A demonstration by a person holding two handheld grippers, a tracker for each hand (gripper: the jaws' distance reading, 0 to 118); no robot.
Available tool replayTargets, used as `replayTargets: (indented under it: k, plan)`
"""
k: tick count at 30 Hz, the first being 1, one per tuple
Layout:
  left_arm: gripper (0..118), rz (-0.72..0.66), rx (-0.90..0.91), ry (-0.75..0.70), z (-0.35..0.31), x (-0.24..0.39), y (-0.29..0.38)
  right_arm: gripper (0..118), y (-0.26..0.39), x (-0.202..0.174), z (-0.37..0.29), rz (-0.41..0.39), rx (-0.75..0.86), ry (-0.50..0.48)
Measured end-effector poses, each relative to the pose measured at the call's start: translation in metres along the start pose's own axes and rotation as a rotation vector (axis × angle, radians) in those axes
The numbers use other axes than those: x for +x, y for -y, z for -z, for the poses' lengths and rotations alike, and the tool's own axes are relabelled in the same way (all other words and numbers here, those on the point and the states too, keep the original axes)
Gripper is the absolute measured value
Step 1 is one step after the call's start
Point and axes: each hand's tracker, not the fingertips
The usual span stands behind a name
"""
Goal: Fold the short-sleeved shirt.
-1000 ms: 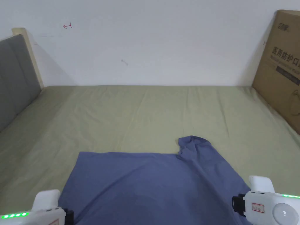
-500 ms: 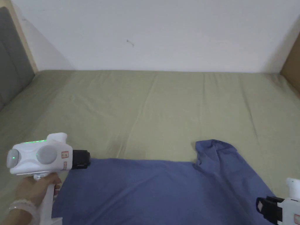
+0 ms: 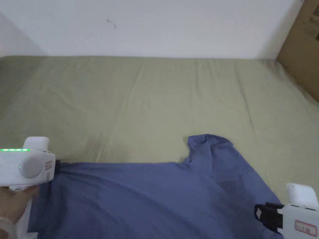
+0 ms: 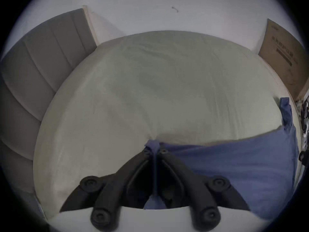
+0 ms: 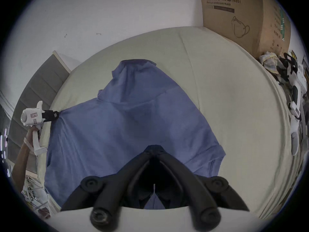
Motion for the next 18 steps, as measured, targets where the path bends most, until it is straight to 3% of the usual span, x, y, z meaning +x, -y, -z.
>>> replayTargets:
  k: [1,2,3,4,5,6,7,11,15,18]
  plan:
    - [1,-0.014,0.001,0.01,-0.002,-0.006,-0.001,1,-0.007,0.0,0.0,-0.012,0.005,-0.007]
    - [1,-0.049,0.005,0.031,-0.006,-0.011,-0.003,11,-0.017,0.001,0.001,-0.029,0.01,-0.019]
    - [1,-0.088,0.008,0.051,-0.007,-0.015,-0.003,41,-0.027,0.0,0.003,-0.041,0.004,-0.015]
    - [1,-0.09,0.009,0.059,-0.011,-0.018,-0.004,41,-0.039,-0.002,0.006,-0.064,0.008,-0.004]
    - [1,-0.081,0.018,0.059,-0.015,-0.02,-0.006,50,-0.055,0.0,0.012,-0.094,0.015,-0.005]
    - [1,-0.07,0.025,0.061,-0.018,-0.021,-0.008,74,-0.069,0.0,0.02,-0.123,0.005,-0.002]
    - [1,-0.053,0.028,0.058,-0.021,-0.018,-0.008,79,-0.081,-0.001,0.027,-0.132,0.016,0.008]
    - [1,-0.024,0.038,0.059,-0.027,-0.017,-0.012,78,-0.129,0.01,0.074,-0.153,-0.05,0.02]
    - [1,-0.017,0.04,0.065,-0.03,-0.017,-0.012,76,-0.135,0.023,0.113,-0.123,-0.17,0.105]
    - [1,0.002,0.037,0.063,-0.031,-0.015,-0.011,68,-0.128,0.028,0.118,-0.097,-0.17,0.075]
